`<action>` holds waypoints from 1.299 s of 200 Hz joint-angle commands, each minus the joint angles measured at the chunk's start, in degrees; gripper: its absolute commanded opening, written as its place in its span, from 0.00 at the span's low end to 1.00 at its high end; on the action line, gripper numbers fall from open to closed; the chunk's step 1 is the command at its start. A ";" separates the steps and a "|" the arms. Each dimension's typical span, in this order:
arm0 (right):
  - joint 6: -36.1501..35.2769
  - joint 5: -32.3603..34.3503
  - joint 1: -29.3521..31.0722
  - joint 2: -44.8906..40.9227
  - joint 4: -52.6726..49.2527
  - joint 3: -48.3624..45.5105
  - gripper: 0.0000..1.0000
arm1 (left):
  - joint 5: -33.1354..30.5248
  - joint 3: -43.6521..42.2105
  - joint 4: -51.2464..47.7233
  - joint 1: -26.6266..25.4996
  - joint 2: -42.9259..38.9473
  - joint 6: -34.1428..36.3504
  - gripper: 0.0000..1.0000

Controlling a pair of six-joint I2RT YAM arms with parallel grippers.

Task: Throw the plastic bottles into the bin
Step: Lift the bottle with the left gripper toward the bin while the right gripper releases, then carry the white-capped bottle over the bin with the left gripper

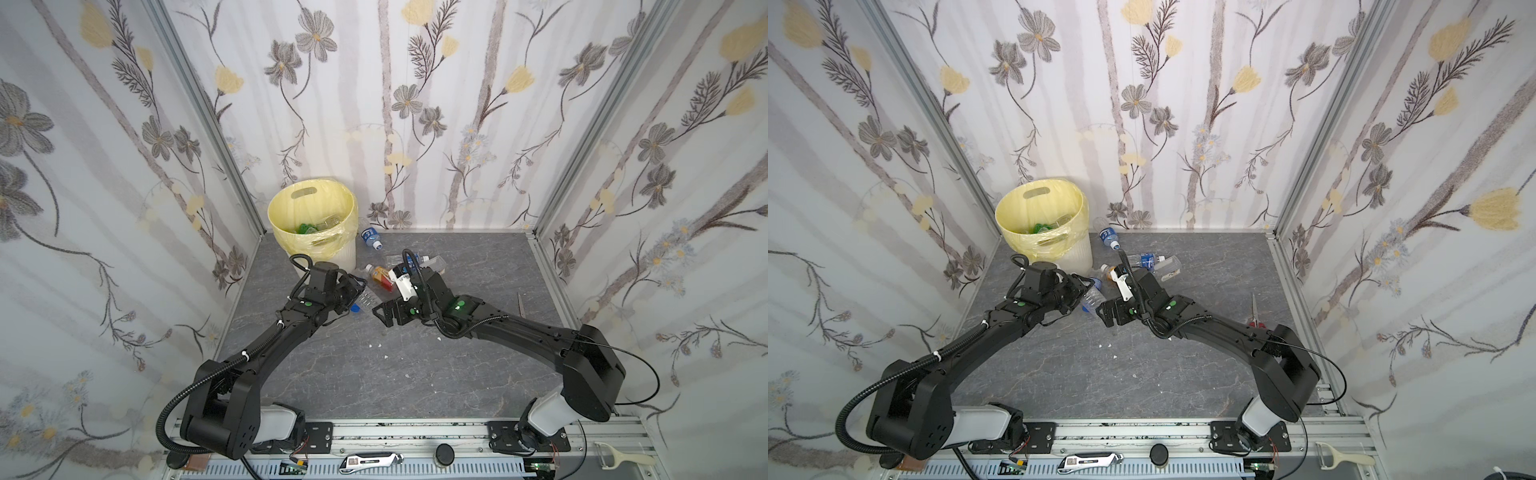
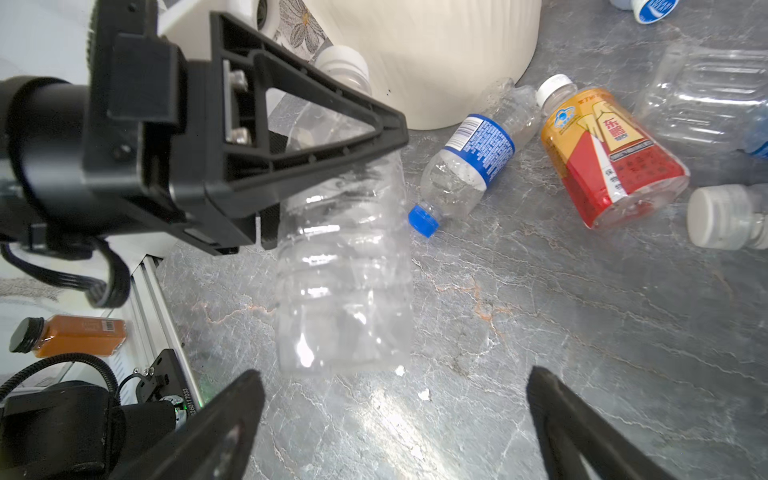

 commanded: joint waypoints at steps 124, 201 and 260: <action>-4.61 16.82 -0.80 -8.61 0.57 15.21 1.00 | -20.25 20.31 0.09 4.80 -8.83 -8.27 0.51; -4.80 15.80 -0.46 -0.92 -0.03 29.07 1.00 | -23.23 37.66 0.22 12.02 -3.99 -4.39 0.52; -6.25 16.50 -0.34 3.27 0.41 38.89 1.00 | -16.74 52.20 0.53 16.60 4.63 -4.92 0.52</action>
